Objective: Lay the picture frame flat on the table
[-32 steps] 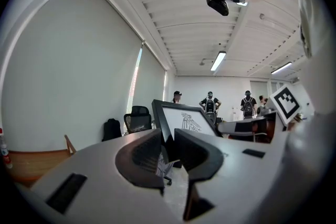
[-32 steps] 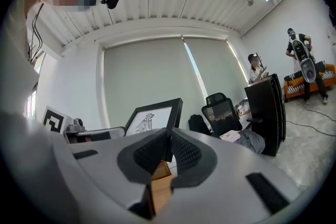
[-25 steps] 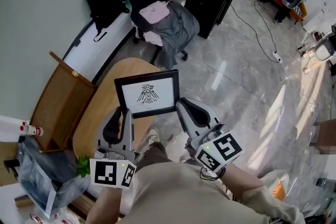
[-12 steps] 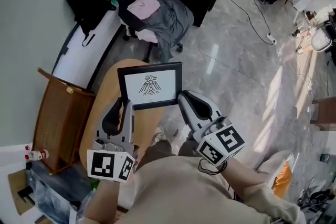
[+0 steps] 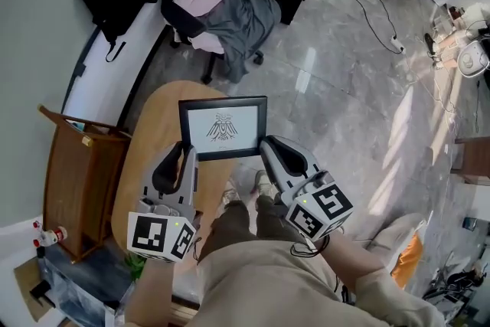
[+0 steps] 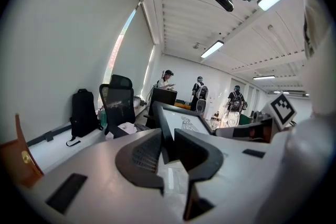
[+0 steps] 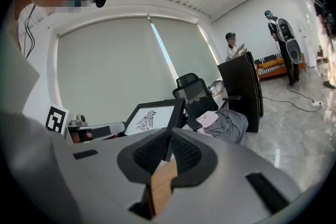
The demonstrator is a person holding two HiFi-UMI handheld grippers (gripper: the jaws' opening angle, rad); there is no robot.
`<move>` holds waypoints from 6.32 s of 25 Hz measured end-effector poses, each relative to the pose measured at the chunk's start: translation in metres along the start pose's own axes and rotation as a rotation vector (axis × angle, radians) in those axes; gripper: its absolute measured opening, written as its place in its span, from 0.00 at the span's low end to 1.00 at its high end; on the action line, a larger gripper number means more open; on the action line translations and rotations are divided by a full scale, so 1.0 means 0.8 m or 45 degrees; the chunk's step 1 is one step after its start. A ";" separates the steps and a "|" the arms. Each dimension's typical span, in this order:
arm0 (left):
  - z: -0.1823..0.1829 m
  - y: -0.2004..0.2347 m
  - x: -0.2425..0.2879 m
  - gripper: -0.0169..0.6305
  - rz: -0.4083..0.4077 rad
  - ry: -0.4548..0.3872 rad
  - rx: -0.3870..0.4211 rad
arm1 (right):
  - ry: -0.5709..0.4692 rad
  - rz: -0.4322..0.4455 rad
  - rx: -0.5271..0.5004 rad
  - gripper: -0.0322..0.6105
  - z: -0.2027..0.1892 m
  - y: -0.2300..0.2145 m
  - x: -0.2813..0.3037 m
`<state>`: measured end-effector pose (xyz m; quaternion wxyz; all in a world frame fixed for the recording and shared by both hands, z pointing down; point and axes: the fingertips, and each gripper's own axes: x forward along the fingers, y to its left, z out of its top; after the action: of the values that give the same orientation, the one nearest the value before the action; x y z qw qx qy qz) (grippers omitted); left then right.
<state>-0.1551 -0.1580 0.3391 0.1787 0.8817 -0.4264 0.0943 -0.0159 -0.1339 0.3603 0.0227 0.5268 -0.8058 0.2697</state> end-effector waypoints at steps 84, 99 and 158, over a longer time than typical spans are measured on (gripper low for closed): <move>-0.516 0.103 0.241 0.09 0.122 0.526 -0.169 | 0.486 -0.137 0.179 0.06 -0.446 -0.299 0.176; -0.220 0.044 0.189 0.05 0.126 0.248 -0.011 | 0.245 -0.048 -0.121 0.05 -0.156 -0.188 0.121; 0.156 -0.140 -0.088 0.05 0.145 -0.255 0.440 | -0.215 0.347 -0.677 0.05 0.191 0.122 -0.138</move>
<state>-0.1090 -0.0923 0.1757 -0.0240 0.8787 -0.4686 0.0880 -0.0129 -0.0828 0.1545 0.0563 0.4098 -0.9104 0.0054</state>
